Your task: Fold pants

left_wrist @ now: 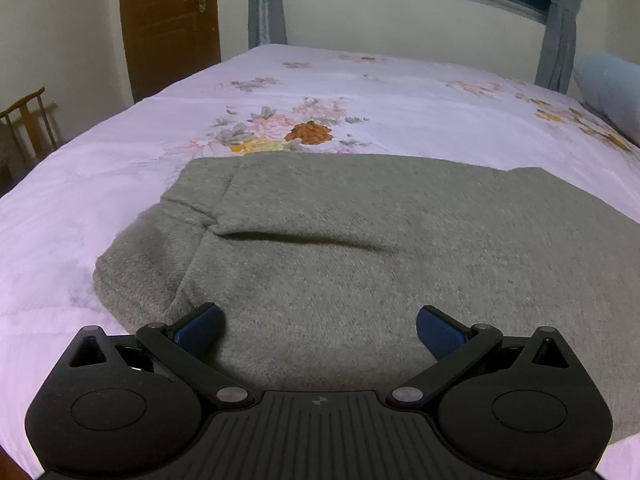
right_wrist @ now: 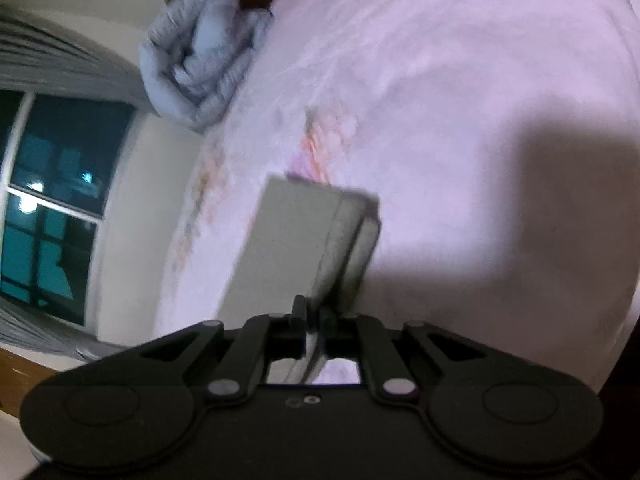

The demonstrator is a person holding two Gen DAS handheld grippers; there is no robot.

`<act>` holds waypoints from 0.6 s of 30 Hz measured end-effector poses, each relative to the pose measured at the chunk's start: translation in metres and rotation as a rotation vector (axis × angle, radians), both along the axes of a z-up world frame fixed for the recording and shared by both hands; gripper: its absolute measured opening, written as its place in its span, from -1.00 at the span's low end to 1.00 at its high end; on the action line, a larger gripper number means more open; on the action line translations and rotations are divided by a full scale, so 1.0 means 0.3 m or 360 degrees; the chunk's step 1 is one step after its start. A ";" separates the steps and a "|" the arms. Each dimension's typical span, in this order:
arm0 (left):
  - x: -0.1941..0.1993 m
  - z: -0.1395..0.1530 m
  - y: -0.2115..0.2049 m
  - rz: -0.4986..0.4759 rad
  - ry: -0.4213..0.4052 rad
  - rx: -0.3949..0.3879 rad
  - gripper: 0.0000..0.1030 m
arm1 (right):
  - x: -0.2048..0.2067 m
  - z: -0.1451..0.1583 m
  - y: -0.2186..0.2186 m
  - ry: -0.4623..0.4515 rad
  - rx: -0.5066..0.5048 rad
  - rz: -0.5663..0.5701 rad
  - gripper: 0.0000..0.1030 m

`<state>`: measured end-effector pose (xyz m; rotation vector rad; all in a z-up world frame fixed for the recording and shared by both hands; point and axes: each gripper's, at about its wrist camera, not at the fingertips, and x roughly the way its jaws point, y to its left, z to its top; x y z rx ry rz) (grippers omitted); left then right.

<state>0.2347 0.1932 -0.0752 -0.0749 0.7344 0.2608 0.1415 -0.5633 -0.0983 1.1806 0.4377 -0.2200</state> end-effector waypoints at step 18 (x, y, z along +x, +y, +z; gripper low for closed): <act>0.004 -0.006 0.000 0.0004 -0.0007 0.0009 1.00 | 0.048 0.023 -0.051 -0.0059 0.0110 -0.0153 -0.86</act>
